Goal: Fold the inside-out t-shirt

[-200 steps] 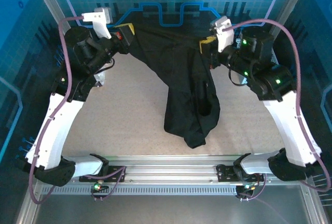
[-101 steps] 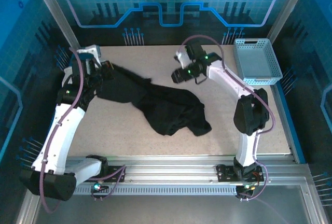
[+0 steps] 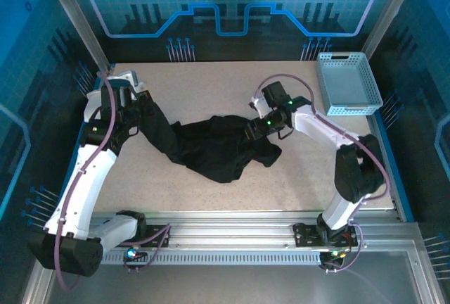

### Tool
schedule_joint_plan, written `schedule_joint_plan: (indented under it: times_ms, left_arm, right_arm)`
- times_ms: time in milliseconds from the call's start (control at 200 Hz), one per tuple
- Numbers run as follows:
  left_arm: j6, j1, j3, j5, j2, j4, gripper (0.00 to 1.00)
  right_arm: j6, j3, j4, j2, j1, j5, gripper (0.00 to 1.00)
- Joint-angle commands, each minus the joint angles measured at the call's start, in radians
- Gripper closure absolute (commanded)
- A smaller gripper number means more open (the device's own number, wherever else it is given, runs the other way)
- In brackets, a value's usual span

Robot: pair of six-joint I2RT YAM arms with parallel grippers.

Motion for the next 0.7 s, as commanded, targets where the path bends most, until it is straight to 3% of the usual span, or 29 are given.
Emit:
schedule_joint_plan:
  times_ms: [0, 55, 185, 265, 315, 525, 695]
  left_arm:
    - [-0.013, 0.007, 0.006, 0.017, -0.013, 0.027, 1.00]
    - [-0.011, 0.008, 0.006, 0.019, -0.012, 0.027, 1.00]
    - [-0.006, 0.008, 0.008, 0.014, -0.010, 0.030, 1.00]
    - [-0.008, 0.012, 0.012, 0.014, -0.008, 0.032, 1.00]
    - [-0.010, 0.013, 0.017, 0.016, -0.009, 0.034, 1.00]
    - [-0.015, 0.014, 0.015, 0.020, -0.020, 0.038, 1.00]
    - [-0.021, 0.014, 0.014, 0.026, -0.019, 0.041, 1.00]
  right_arm:
    - [-0.004, 0.078, 0.041, 0.072, 0.009, -0.043, 0.38]
    - [0.003, 0.096, 0.053, 0.115, 0.009, -0.035, 0.42]
    - [0.017, 0.139, 0.101, 0.175, -0.017, -0.054, 0.77]
    - [0.026, 0.175, 0.107, 0.192, -0.044, -0.115, 0.86]
    - [0.025, 0.203, 0.089, 0.204, -0.057, -0.140, 0.85]
    - [0.022, 0.152, 0.075, 0.184, -0.058, -0.140, 0.62]
    - [0.024, 0.130, 0.077, 0.203, -0.047, -0.147, 0.53]
